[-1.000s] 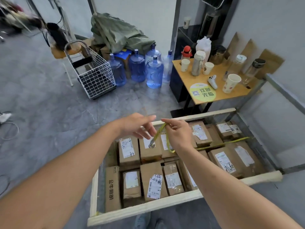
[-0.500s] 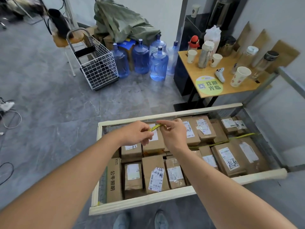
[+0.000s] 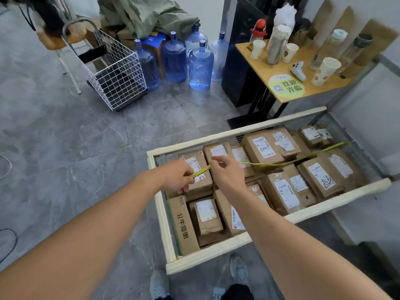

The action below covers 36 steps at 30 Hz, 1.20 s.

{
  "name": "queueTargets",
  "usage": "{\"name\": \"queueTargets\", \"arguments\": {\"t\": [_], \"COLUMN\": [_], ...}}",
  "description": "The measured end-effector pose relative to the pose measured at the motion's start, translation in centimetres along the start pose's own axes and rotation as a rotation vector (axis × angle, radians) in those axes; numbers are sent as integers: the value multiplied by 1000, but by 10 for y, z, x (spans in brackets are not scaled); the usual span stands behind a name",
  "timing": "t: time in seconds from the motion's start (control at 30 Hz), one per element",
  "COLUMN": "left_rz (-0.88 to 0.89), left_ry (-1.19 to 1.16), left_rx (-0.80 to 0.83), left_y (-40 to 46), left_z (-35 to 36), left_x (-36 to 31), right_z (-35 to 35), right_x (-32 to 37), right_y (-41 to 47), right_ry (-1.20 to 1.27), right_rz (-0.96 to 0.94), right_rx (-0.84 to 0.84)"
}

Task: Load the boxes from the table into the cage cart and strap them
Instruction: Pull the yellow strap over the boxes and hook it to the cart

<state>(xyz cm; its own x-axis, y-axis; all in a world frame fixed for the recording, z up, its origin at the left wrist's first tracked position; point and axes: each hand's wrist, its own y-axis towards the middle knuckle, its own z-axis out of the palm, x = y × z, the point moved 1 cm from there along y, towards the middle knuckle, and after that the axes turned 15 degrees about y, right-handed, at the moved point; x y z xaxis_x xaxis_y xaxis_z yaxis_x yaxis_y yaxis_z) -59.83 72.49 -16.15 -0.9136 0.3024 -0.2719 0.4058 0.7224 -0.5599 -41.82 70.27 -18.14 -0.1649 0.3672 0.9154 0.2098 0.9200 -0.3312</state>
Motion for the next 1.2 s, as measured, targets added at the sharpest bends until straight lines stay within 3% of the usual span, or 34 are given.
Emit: {"name": "queueTargets", "arguments": {"t": [0.17,0.33,0.6,0.83,1.2], "left_rz": [32,-9,-26,-33,28], "left_ry": [-32,-56,-124,-117,-70], "left_rx": [28,24,-30,-33,-80], "left_y": [-20,-35,-34,-17,18], "left_z": [22,41,51,57,69], "left_x": [48,92,112,114,140], "right_z": [55,102,119,133,149], "right_x": [-8,-3,-8,-33,-49], "right_y": [-27,-45,-36,-29,-18], "right_ry": [285,532,549,515,510], "right_rz": [44,113,114,127,169], "right_rx": [-121,-96,-190,-52,-92]}}
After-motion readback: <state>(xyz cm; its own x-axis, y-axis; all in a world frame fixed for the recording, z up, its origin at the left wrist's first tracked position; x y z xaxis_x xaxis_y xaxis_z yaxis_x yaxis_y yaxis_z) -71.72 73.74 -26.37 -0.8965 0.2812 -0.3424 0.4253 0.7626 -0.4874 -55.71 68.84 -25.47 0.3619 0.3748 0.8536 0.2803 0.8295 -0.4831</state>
